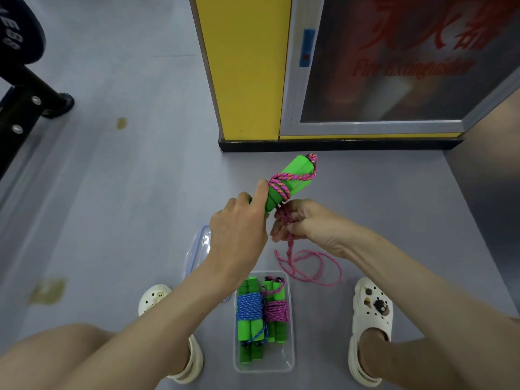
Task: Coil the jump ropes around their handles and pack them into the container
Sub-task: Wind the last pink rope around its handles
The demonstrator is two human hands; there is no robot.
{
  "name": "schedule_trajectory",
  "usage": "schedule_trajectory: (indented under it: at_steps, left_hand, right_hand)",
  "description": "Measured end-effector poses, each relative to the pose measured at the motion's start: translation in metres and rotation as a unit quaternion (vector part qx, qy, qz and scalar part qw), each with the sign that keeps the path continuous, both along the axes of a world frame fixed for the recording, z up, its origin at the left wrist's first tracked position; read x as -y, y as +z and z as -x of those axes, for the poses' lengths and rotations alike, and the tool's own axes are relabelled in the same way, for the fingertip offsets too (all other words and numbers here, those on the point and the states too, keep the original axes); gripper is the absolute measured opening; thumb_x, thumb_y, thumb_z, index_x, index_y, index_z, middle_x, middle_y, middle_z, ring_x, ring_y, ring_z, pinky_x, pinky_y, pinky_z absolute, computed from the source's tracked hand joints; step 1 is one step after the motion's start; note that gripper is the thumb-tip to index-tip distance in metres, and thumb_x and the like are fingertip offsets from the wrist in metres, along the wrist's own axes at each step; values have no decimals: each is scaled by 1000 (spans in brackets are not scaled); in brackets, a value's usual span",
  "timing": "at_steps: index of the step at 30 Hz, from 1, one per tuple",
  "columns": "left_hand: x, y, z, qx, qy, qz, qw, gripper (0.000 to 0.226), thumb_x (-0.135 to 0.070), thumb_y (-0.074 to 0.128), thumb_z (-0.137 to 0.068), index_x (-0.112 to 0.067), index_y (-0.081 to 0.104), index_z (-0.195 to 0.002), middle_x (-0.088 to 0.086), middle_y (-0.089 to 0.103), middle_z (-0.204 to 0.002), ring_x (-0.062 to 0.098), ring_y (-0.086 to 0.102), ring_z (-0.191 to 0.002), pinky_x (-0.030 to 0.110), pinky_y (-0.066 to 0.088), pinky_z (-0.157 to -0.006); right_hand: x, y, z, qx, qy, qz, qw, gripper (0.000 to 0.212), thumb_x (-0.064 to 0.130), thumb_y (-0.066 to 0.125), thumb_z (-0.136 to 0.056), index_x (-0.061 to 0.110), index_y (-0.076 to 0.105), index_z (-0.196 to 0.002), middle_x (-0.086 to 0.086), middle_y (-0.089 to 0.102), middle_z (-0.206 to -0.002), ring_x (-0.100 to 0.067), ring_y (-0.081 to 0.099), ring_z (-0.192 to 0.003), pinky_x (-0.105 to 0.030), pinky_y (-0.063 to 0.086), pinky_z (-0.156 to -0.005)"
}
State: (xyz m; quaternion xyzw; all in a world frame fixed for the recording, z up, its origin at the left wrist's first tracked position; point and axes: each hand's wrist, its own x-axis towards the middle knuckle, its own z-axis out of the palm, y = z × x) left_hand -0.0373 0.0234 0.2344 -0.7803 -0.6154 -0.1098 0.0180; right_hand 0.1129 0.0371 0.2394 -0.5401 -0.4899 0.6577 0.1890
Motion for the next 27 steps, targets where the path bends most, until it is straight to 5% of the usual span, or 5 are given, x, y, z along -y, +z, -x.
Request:
schedule_trajectory:
  at_steps: [6, 16, 20, 23, 27]
  left_hand:
    - [0, -4, 2, -32, 25, -8, 999, 71, -9, 89, -52, -11, 62, -118, 4, 52, -59, 20, 47, -45, 21, 14, -42]
    - [4, -13, 1, 37, -48, -52, 997, 73, -30, 78, -68, -14, 53, -135, 4, 60, -81, 20, 56, -63, 24, 24, -43]
    - [7, -6, -3, 153, -67, 62, 984, 69, -51, 58, -84, -28, 37, -146, -1, 53, -102, 15, 55, -83, 26, 38, -54]
    - [2, 4, -3, 322, -27, 196, 926, 60, -50, 56, -88, -33, 38, -142, -10, 50, -107, 10, 56, -97, 29, 49, -77]
    - [-10, 14, 1, 567, 103, 374, 726, 52, -41, 65, -86, -24, 50, -132, 4, 66, -106, 19, 69, -90, 37, 59, -77]
  right_hand:
    - [-2, 0, 4, -27, -54, 26, 998, 20, 7, 42, -99, 2, 61, -98, -4, 53, -63, -6, 29, -43, -18, 26, -44]
    - [-1, 0, 2, -29, -116, 1, 993, 50, 59, 57, -75, 9, 56, -72, -4, 51, -61, -8, 25, -44, -20, 21, -44]
    - [-5, 0, -2, 1, -190, 4, 982, 44, 48, 58, -87, 13, 51, -60, 4, 45, -43, -9, 25, -41, -23, 19, -44]
    - [-7, 2, -4, -15, -201, 4, 979, 40, 40, 55, -91, 11, 55, -64, 2, 45, -43, -9, 25, -40, -22, 19, -43]
    - [-8, 7, -8, -62, -142, -2, 988, 35, 35, 53, -93, 9, 55, -70, -2, 48, -49, -10, 26, -42, -19, 21, -42]
